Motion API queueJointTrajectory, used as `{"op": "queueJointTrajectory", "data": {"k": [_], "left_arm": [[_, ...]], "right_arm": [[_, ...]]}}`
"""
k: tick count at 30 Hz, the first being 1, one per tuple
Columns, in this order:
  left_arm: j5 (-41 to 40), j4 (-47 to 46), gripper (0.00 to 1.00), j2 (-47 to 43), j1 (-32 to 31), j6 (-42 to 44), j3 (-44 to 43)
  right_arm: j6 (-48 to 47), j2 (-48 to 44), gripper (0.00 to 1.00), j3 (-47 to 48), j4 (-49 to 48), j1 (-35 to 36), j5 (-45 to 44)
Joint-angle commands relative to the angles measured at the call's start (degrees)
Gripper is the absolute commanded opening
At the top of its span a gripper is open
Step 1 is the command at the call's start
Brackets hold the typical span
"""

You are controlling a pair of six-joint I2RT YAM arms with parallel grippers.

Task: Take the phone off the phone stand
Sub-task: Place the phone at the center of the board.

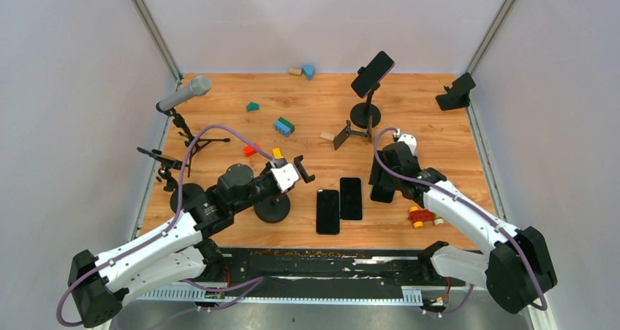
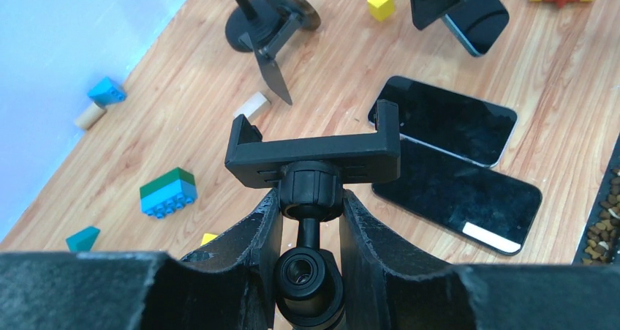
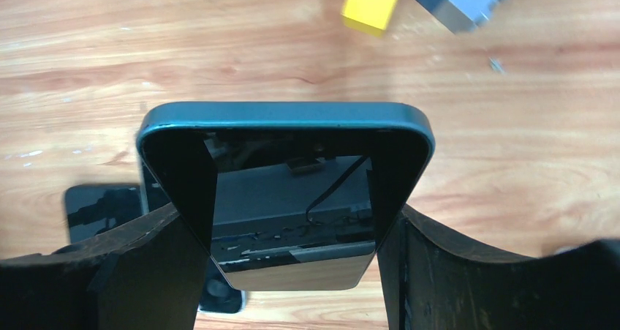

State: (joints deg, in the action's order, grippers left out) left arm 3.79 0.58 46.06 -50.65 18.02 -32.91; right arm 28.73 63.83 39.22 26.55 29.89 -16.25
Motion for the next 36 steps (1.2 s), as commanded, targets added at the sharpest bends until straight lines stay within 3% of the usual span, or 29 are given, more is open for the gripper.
{"op": "queueJointTrajectory", "data": {"k": [1, 7, 13, 24, 36], "left_arm": [[2.1, -7.0, 0.0, -4.6, -0.3, -0.6, -0.9], [10.5, -4.6, 0.0, -11.2, -0.3, -3.8, -2.6], [7.9, -2.2, 0.0, -18.6, -0.3, -5.2, 0.9], [7.7, 1.4, 0.0, -20.3, -0.3, -5.8, 1.5], [4.0, 1.0, 0.0, -20.6, -0.3, -5.3, 2.9]], "right_arm": [[4.5, 2.6, 0.0, 1.8, 1.4, -2.7, 0.0], [2.7, 9.8, 0.03, 2.5, 1.5, -3.1, 0.8], [1.3, 17.3, 0.1, 4.8, 2.1, -3.1, 2.9], [1.9, 20.0, 0.52, 4.0, 4.3, -3.1, 6.7], [4.3, 23.5, 0.82, 5.8, 7.1, -2.0, 7.4]]}}
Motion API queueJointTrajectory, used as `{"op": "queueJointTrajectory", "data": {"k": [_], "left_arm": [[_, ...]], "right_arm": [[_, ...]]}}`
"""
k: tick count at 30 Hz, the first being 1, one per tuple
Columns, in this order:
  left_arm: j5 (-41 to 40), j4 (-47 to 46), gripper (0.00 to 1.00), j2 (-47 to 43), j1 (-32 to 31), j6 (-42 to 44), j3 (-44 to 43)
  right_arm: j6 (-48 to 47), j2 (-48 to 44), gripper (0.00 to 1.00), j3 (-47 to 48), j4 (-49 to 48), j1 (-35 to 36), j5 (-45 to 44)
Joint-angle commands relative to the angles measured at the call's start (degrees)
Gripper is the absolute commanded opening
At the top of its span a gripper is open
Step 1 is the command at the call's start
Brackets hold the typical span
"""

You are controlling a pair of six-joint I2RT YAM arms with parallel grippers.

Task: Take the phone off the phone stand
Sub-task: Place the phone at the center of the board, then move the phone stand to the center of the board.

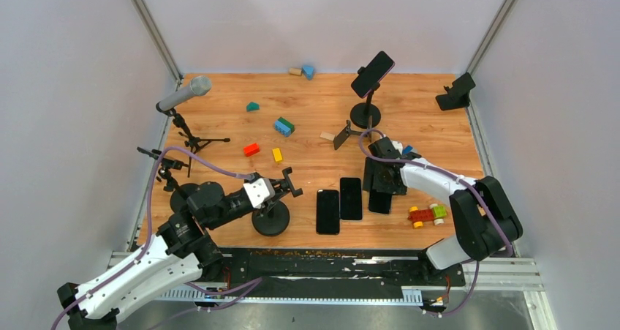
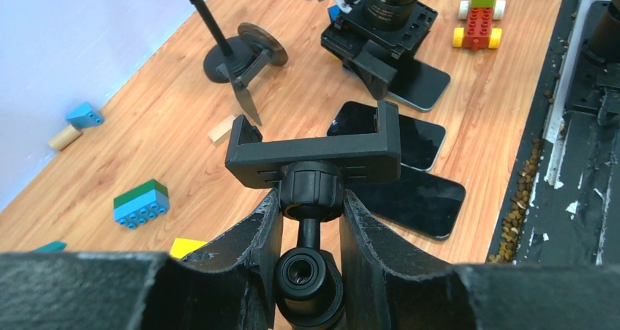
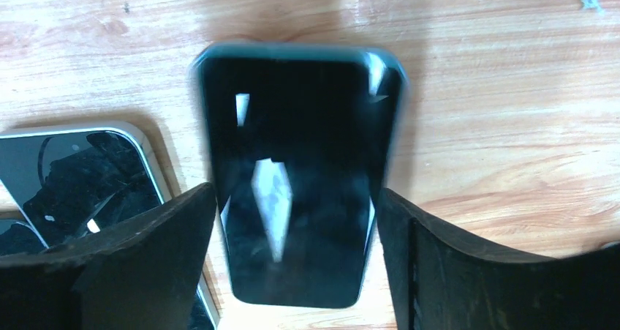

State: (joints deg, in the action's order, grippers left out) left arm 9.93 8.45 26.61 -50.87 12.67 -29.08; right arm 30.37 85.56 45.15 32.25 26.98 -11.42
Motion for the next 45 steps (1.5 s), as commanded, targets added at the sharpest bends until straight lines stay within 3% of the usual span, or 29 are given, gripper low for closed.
{"op": "queueJointTrajectory", "data": {"k": [1, 10, 20, 31, 38, 45], "left_arm": [[-2.3, -6.9, 0.0, -1.5, -0.1, 0.0, -0.8], [-4.2, -8.1, 0.0, -1.3, -0.1, -0.6, 0.2], [-4.0, -9.7, 0.0, 7.1, -0.1, -3.3, -7.2], [-7.6, -23.4, 0.0, 27.9, 0.9, -2.6, -15.4], [-3.7, -30.1, 0.0, 42.3, 9.6, -6.1, -23.9], [-6.6, -42.5, 0.0, 52.3, 12.8, -4.1, -26.1]], "right_arm": [[2.8, 1.7, 0.83, -0.1, 1.6, 0.9, 2.5], [2.0, -0.6, 0.85, 1.3, 4.7, 0.9, 1.3], [-4.8, -13.7, 0.85, 4.4, 7.4, 0.9, 0.7], [-12.7, -26.3, 0.85, 3.8, 9.8, 1.0, 2.8], [-9.1, -33.0, 0.85, 1.5, 12.0, 1.0, 6.0], [-7.8, -37.5, 0.85, -0.8, 12.5, 1.0, 6.1]]}}
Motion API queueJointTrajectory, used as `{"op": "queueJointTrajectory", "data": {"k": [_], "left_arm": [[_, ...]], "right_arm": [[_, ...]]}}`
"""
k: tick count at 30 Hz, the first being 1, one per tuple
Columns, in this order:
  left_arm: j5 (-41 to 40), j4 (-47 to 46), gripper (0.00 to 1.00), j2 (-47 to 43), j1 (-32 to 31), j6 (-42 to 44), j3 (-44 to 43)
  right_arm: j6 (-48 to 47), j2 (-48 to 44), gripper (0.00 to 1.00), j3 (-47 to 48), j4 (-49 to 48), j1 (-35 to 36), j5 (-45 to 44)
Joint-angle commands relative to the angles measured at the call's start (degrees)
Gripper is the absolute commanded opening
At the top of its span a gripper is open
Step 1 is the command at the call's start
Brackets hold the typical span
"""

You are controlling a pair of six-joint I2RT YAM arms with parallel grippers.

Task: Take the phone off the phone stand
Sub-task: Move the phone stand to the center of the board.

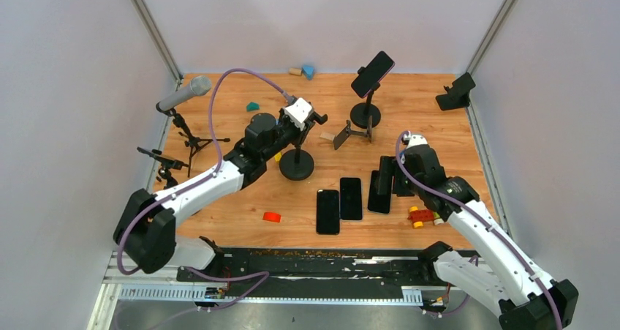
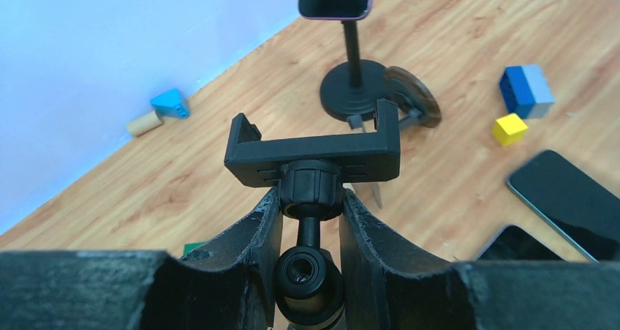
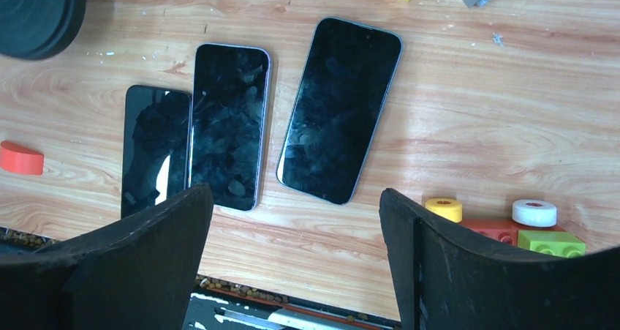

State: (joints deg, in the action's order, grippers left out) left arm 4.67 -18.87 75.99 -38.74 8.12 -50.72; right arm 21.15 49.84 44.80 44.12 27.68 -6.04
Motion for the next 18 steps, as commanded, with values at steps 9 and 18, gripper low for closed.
{"op": "queueJointTrajectory", "data": {"k": [9, 18], "left_arm": [[-1.3, -21.6, 0.0, 16.1, 3.8, -3.8, -12.3], [-4.4, -19.3, 0.0, 23.8, 4.4, -0.5, -18.1]], "right_arm": [[2.2, -3.4, 0.85, -0.5, 1.3, 0.3, 1.1], [2.2, -3.5, 0.84, -0.5, 1.6, 0.3, 1.5]]}}
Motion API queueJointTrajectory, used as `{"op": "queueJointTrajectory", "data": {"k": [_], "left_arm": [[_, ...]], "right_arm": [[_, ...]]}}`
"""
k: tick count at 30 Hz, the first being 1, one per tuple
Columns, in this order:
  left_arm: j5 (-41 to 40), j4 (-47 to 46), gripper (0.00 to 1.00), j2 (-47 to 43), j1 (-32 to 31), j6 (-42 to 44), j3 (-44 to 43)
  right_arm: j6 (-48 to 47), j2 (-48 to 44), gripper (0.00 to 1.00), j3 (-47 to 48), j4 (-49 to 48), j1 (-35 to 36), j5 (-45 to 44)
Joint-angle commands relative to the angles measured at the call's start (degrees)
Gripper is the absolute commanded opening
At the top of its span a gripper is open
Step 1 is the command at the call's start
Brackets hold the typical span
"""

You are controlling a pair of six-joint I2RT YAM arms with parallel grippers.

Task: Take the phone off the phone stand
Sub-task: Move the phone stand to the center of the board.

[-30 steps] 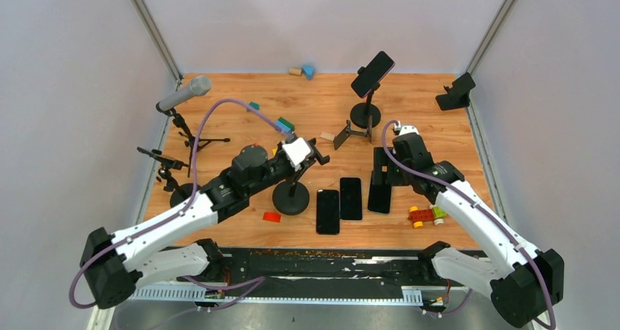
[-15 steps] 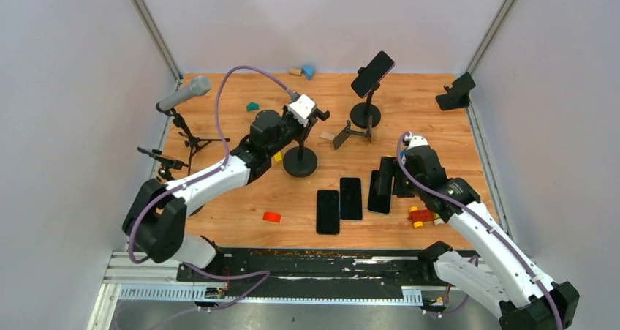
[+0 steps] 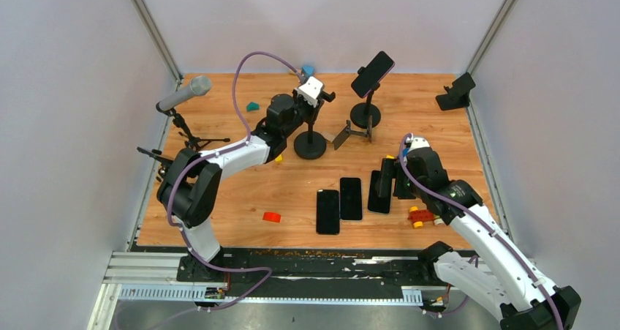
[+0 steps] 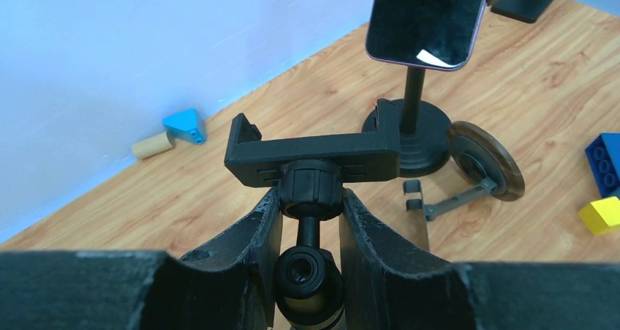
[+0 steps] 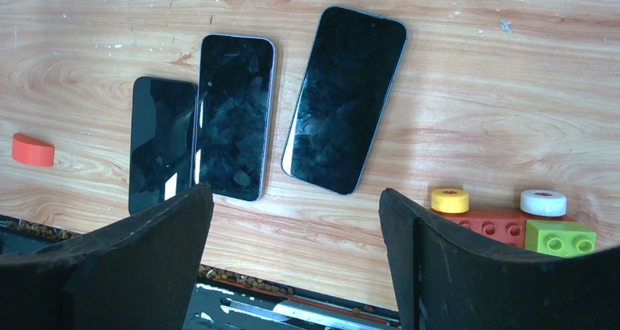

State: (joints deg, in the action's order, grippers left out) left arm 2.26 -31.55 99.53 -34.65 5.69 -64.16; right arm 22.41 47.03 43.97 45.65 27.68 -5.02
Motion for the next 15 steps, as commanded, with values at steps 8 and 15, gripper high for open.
{"op": "queueJointTrajectory", "data": {"k": [8, 15], "left_arm": [[-6.9, -6.2, 0.0, 2.7, 1.2, 3.1, -5.9], [-7.5, -6.1, 0.0, 0.5, 1.8, 3.1, -4.4]], "right_arm": [[0.9, 0.3, 0.84, 0.3, 0.1, 0.3, 0.9], [0.9, 0.0, 0.84, 0.2, 0.0, 0.3, 0.6]]}}
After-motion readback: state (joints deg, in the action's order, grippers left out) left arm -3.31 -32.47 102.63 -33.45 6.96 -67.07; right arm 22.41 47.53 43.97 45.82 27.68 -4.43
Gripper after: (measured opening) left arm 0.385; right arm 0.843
